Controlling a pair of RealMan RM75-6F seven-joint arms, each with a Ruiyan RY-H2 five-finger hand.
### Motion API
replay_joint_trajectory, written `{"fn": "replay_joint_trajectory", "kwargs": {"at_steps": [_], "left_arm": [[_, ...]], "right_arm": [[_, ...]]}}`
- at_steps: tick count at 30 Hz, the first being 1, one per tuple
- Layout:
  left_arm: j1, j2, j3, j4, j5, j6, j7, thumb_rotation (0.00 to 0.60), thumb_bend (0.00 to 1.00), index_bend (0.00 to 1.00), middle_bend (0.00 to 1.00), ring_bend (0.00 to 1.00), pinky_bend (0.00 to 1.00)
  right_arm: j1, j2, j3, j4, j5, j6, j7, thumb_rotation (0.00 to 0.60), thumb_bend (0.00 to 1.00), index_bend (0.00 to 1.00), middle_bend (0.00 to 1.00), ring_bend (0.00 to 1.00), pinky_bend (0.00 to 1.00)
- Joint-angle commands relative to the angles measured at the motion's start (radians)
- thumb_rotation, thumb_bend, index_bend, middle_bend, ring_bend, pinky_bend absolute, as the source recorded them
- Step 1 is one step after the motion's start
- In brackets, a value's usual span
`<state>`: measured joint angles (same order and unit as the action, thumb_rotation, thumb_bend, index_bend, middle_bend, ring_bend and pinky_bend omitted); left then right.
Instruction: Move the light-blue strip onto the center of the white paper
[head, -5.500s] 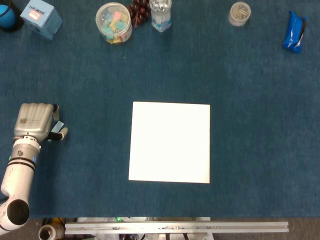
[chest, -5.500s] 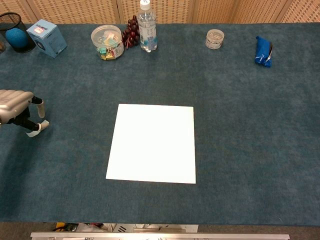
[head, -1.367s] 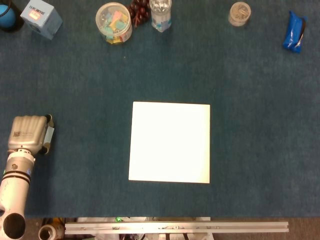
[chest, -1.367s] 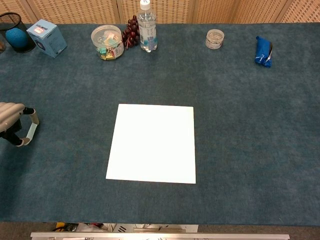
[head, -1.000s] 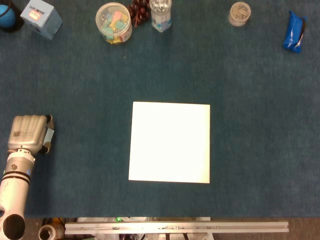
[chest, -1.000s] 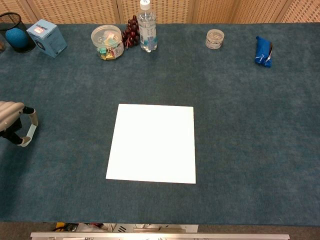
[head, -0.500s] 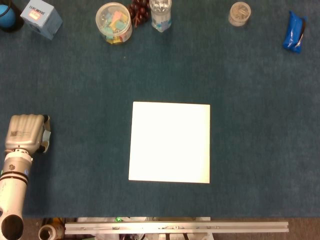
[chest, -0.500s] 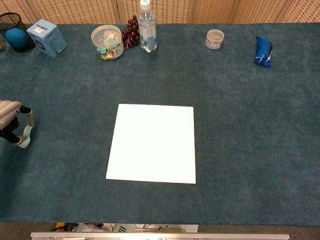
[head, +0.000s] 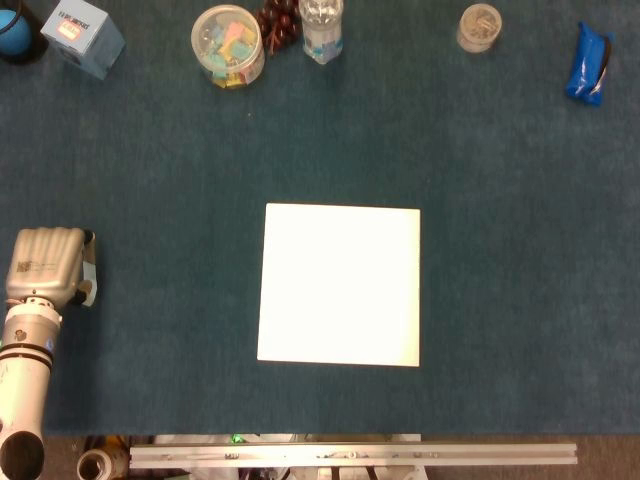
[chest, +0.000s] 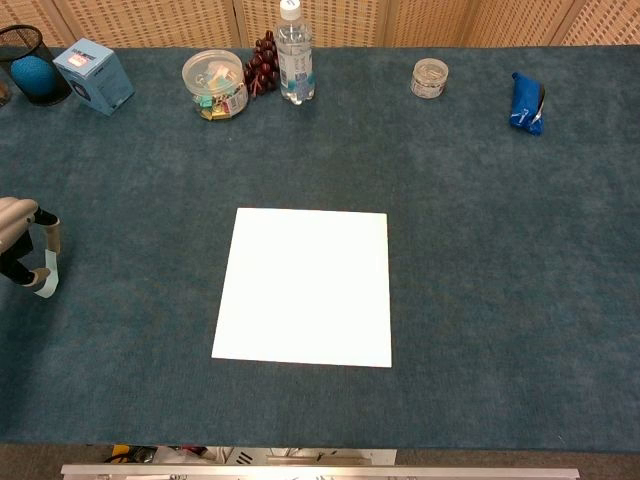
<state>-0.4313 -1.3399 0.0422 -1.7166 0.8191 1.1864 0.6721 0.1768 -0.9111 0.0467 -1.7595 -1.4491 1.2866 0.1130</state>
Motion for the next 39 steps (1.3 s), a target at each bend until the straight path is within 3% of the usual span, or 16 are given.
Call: {"fn": "replay_joint_trajectory", "kwargs": {"at_steps": [1,21,28,39], "left_arm": [[0.0,0.0,-0.002,0.001,0.0,0.002,0.002,0.6,0.27,0.5,0.99,1.0,1.0],[0.002,-0.02,-0.015,0.039,0.01,0.009,0.008,0.6,0.27,0.58,1.0,1.0,1.0],[0.007,-0.017,-0.022,0.05,0.027,0.019,0.0,0.6,0.33,0.62,1.0,1.0,1.0],[-0.038,0.114,-0.03,-0.076,0.196,-0.023,-0.036,0.6,0.33,0.62,1.0,1.0,1.0]], "right_arm": [[0.0,-0.001,0.0,0.001,0.0,-0.001,0.001,0.6,0.12,0.1,0.38,0.26,0.3],[-0.015,0.014,-0.001,-0.015,-0.003,0.02,0.003,0.6,0.12,0.1,0.38,0.26,0.3],[-0.016,0.015,0.001,-0.016,-0.006,0.025,0.007,0.6,0.12,0.1,0.38,0.26,0.3],[-0.01,0.011,0.005,-0.009,-0.004,0.015,0.011,0.6,0.12,0.1,0.38,0.26,0.3]]}}
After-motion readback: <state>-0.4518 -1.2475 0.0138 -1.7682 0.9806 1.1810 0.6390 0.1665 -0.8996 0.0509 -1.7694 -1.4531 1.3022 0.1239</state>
